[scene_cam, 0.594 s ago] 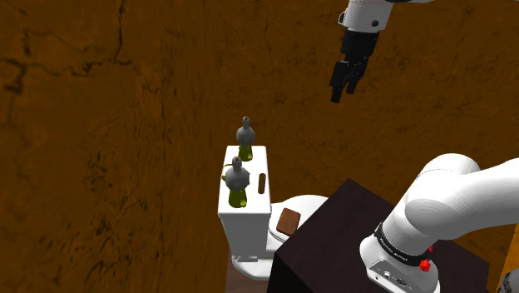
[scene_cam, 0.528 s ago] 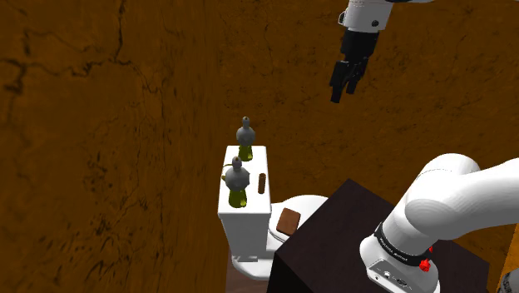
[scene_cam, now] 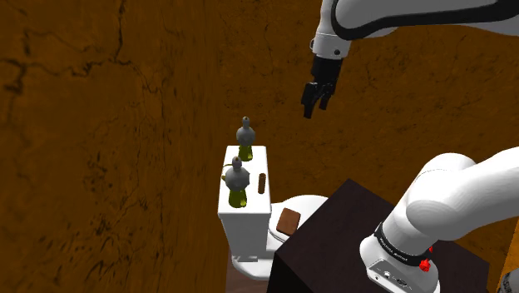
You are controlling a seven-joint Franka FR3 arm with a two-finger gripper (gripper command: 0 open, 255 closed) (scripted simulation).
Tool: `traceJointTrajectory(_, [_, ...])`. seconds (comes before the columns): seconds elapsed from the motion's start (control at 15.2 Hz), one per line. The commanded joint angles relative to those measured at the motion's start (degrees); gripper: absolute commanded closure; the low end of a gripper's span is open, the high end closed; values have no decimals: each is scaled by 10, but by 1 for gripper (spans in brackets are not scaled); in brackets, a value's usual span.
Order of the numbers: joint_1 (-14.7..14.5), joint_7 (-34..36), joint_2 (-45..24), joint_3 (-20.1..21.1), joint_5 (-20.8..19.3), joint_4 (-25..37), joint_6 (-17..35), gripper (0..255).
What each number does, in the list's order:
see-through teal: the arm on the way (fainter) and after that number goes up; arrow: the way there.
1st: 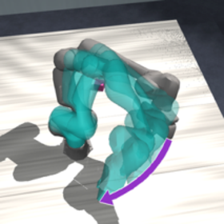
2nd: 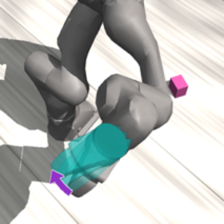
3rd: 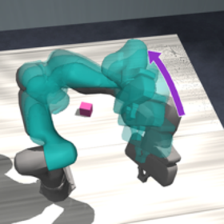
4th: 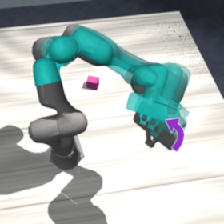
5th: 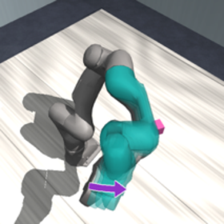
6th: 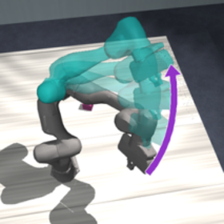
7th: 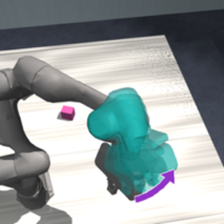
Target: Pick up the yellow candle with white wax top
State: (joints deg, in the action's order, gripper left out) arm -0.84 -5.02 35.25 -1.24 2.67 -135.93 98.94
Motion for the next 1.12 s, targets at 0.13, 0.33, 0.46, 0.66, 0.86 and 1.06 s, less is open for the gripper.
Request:
traceJointTrajectory(0.13, [-10, -2, -66, 4, 17, -6, 74, 0])
traceJointTrajectory(0.33, [-19, -6, -121, 7, 30, -2, 126, 0])
traceJointTrajectory(0.46, [-24, -10, -160, 9, 39, 4, 158, 0])
traceJointTrajectory(0.66, [-32, -16, -220, 12, 53, 20, 203, 0])
traceJointTrajectory(0.86, [-39, -23, -282, 16, 68, 43, 243, 0])
traceJointTrajectory(1.06, [-45, -31, -345, 21, 83, 73, 277, 0])
